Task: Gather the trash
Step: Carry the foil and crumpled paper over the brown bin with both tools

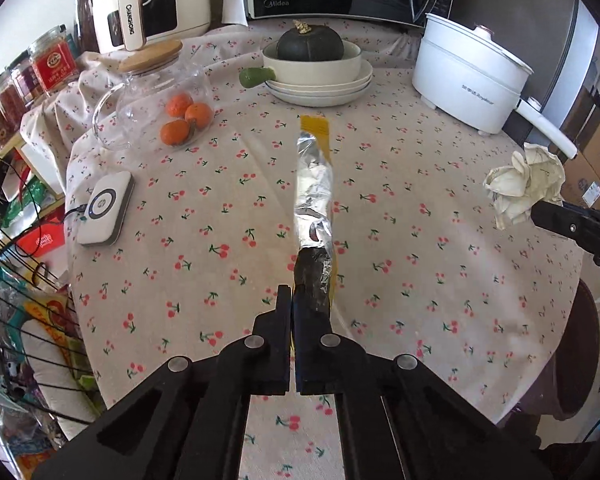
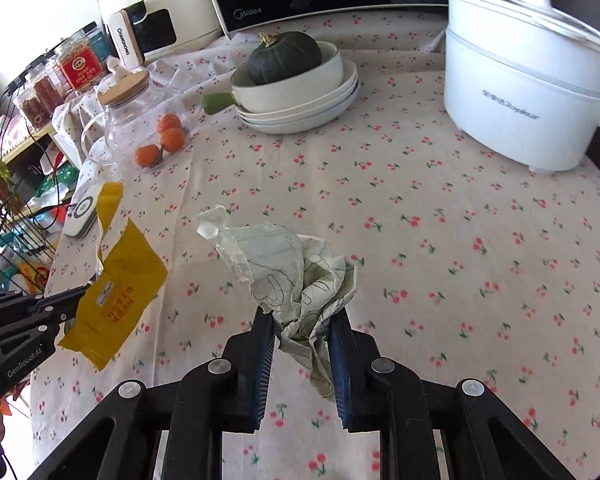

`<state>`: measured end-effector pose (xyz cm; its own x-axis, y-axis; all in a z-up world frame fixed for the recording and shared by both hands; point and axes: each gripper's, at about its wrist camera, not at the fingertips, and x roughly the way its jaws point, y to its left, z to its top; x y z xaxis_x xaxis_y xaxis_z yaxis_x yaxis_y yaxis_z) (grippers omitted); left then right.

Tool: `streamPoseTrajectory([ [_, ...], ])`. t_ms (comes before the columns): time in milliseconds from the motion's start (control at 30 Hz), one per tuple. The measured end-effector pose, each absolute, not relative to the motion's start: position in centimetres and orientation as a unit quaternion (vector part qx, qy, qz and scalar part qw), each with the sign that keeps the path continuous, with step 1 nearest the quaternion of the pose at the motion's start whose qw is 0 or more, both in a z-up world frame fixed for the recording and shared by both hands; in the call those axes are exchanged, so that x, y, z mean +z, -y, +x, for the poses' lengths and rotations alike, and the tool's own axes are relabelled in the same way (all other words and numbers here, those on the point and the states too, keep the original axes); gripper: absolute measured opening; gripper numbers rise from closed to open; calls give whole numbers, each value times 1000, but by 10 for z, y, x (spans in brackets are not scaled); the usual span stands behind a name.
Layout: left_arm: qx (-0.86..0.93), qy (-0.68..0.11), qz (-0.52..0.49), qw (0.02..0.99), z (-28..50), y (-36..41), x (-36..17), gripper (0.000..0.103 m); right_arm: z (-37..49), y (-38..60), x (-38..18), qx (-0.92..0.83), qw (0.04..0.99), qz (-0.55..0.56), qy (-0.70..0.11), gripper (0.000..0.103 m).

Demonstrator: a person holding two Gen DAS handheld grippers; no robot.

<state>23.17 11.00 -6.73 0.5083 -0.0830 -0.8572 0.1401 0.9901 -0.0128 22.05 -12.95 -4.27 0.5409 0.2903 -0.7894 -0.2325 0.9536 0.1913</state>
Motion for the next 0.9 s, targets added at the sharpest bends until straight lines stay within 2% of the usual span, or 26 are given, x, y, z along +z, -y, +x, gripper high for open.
streamPoseTrajectory([
  [467, -99, -494, 0, 864, 154, -67, -45, 0, 118, 204, -36, 106, 872, 56, -475, 23],
  [767, -138, -496, -2, 857, 139, -23, -48, 0, 74, 259, -41, 62, 858, 78, -504, 23],
  [900, -167, -484, -1, 859, 136, 8, -39, 0, 67, 282, -38, 66, 852, 125, -504, 23],
])
